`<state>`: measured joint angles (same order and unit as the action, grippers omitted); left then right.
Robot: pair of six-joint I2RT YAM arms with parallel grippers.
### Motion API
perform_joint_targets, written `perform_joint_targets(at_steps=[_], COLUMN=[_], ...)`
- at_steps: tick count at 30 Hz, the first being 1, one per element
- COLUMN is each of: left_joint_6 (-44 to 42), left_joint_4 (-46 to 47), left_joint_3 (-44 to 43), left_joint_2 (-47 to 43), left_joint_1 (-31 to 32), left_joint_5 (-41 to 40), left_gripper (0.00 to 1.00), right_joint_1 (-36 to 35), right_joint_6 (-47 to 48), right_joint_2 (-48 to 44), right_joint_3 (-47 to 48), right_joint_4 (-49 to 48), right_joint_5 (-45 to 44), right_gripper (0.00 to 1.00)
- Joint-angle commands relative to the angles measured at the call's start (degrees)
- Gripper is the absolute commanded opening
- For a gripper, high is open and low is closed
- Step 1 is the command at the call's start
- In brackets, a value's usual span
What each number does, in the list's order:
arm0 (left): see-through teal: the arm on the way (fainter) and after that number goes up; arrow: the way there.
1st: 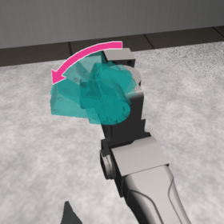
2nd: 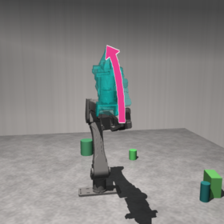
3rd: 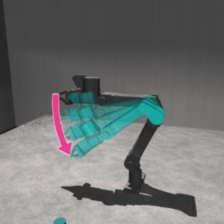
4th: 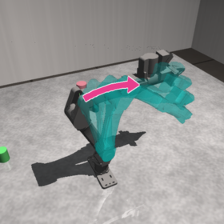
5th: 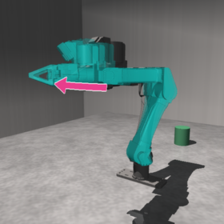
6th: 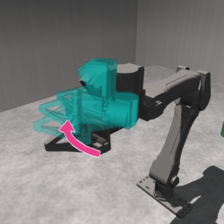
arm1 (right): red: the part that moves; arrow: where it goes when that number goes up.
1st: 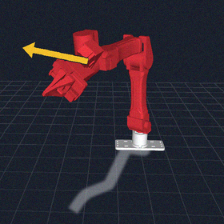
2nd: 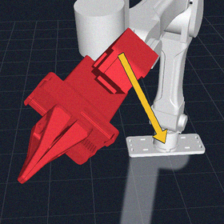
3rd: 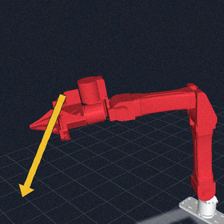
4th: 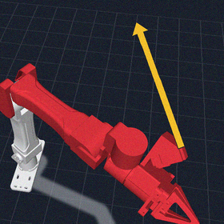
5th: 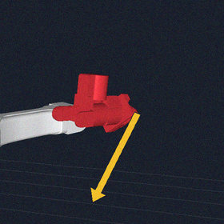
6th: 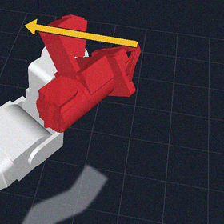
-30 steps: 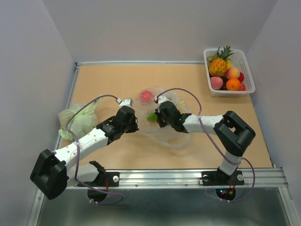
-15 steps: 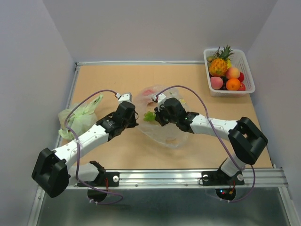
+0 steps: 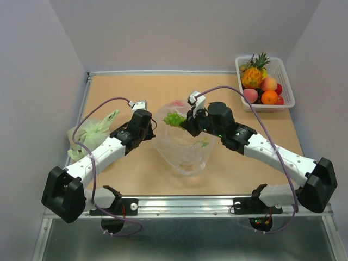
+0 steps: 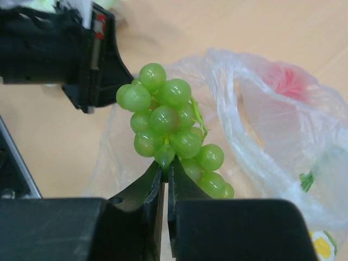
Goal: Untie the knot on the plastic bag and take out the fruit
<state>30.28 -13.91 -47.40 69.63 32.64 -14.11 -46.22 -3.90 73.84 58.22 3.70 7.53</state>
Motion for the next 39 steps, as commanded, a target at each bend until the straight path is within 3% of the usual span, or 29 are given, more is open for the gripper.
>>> perform_joint_targets(at_steps=[1,7,16,23,32,39], left_joint_6=[-1.54,-2.16,-1.19,-0.4,-0.31,-0.57], left_joint_4=[1.43,0.99,1.08,1.34,1.34,0.46], left_joint_3=[-1.91,-0.68,3.18,5.82,5.83,4.86], left_joint_2=[0.34,-0.37,-3.53,-7.04,-9.59,-11.35], left_joint_1=[0.05,-0.21,-0.3,-0.21,-0.3,-0.21], left_joint_5=[0.13,-0.66,0.83,2.33,2.86,2.42], left_gripper=[0.0,0.0,0.0,0.0,0.0,0.0], right_joint_1=[-0.28,-0.28,4.11,22.27,41.53,47.17], right_joint_6=[-0.75,-1.99,6.0,5.67,-1.89,-4.54], right_joint_2=[-2.3,-2.57,1.48,7.17,20.18,28.8], right_joint_3=[6.9,15.51,27.38,32.13,36.79,43.72], right_joint_4=[0.6,1.65,4.29,4.12,3.85,3.68], right_joint_5=[3.18,3.37,-16.73,-31.51,-33.72,-37.58], right_gripper=[0.01,0.01,0.01,0.01,0.01,0.01])
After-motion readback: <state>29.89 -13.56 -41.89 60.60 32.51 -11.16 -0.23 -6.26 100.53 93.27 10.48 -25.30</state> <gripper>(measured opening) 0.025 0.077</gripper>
